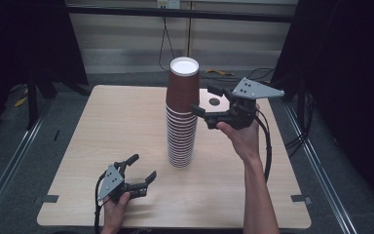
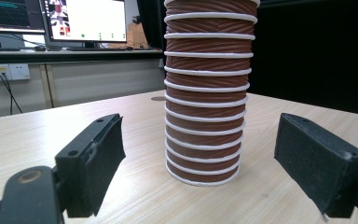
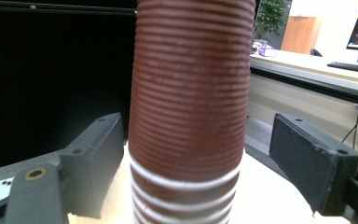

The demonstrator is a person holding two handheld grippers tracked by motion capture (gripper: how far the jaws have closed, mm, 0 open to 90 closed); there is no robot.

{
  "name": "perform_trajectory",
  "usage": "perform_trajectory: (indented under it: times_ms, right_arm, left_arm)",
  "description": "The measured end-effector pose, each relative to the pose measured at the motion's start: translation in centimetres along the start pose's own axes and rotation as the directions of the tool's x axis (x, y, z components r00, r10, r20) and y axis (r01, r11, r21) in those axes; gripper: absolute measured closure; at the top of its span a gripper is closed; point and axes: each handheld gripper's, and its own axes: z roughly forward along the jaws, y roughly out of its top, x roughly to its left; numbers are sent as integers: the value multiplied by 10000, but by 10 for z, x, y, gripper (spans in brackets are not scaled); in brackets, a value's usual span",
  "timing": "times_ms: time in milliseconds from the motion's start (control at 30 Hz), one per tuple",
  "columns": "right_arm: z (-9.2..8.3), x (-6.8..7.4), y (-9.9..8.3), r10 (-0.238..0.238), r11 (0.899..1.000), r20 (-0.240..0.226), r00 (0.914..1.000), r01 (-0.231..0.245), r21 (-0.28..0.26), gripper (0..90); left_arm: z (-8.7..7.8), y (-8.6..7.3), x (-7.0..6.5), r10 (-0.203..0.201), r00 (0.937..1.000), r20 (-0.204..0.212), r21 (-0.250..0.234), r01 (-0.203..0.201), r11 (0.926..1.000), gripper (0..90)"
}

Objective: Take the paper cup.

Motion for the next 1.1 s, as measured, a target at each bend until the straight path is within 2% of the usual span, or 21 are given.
perform_trajectory:
  times_ms: [233, 500, 733, 1100]
  right_arm:
    - [11, -3, 11, 2, 9997, -283, 9996, 5, 250, 144]
    - [23, -7, 24, -97, 9974, -255, 9996, 115, 709, 143]
    - [39, -6, 33, -111, 9944, -581, 9982, 171, 1045, 135]
    - [53, -3, 41, -266, 9883, -625, 9977, 356, 1484, 148]
  left_arm:
    - [0, 0, 0, 8, 10000, 4, -4, -8, 10000, 156]
    - [0, 0, 0, 16, 10000, 5, -8, -16, 10000, 155]
    - [0, 0, 0, 45, 10000, 17, 17, -45, 10000, 156]
    - [0, 0, 0, 44, 10000, 21, 16, -44, 10000, 156]
